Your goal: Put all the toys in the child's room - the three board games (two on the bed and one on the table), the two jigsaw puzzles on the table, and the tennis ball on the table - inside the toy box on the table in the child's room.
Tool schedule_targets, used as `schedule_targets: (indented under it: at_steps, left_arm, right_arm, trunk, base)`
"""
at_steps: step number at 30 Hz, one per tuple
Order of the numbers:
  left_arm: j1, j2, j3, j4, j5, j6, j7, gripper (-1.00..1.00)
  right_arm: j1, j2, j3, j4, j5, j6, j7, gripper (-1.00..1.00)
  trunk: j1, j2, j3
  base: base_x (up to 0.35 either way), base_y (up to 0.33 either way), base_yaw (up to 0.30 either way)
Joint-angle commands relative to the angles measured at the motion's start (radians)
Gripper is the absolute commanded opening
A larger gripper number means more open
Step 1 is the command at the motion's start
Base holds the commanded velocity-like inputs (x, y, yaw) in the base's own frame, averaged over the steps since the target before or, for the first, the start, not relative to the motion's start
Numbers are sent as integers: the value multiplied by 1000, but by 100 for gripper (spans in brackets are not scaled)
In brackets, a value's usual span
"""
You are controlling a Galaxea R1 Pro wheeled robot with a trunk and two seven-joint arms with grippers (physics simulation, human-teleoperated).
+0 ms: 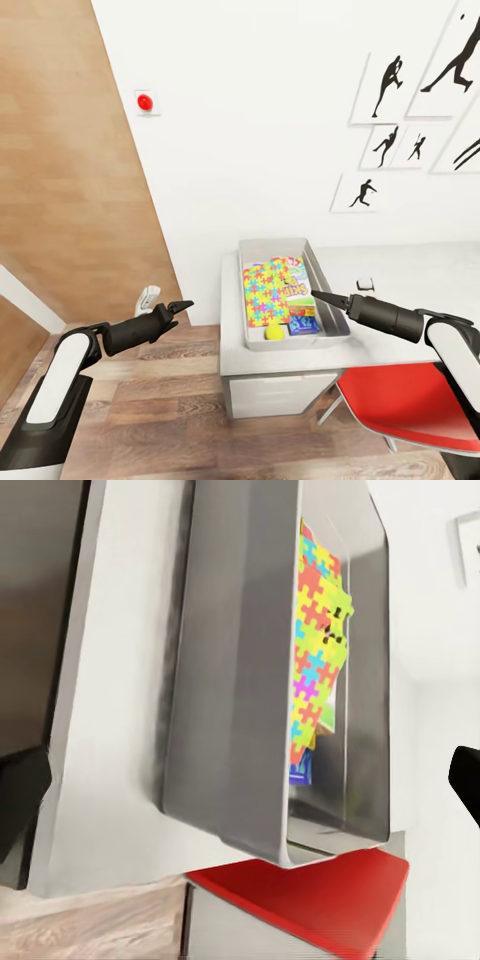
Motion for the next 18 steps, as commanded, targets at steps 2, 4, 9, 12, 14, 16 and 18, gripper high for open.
schedule_targets:
  at_steps: [2, 4, 9, 12, 14, 16, 18]
  left_arm:
    - [0, 1, 1, -1, 11, 3, 10, 100]
    - [0, 2, 1, -1, 11, 3, 10, 100]
    - [1, 6, 1, 0, 10, 3, 10, 100]
    - [1, 9, 2, 0, 10, 3, 9, 100]
    - [1, 11, 2, 0, 10, 3, 9, 100]
    - [2, 12, 2, 0, 10, 3, 9, 100]
    - [3, 14, 2, 0, 10, 3, 9, 100]
  right_arm:
    - [-1, -2, 0, 0, 2, 3, 3, 100]
    - [-1, -3, 0, 0, 2, 3, 3, 100]
    - [-1, -4, -1, 0, 2, 4, 3, 100]
    - [-1, -6, -2, 0, 2, 4, 1, 100]
    - [-2, -6, -3, 0, 2, 4, 0, 100]
    - [-2, -7, -5, 0, 2, 4, 0, 100]
    - [-2, -8, -13, 0, 2, 4, -2, 100]
  trunk:
    - [0, -2, -1]
    - [0, -2, -1]
    - [0, -2, 1]
    - [0, -2, 2]
    - [0, -2, 3]
    - [0, -2, 4]
    - [0, -2, 5]
  base:
    - [-73, 224, -173]
    - [-78, 239, -203]
    - [-83, 254, -232]
    - [-86, 265, -253]
    - [-88, 269, -260]
    - [-89, 271, -264]
    - [-91, 274, -269]
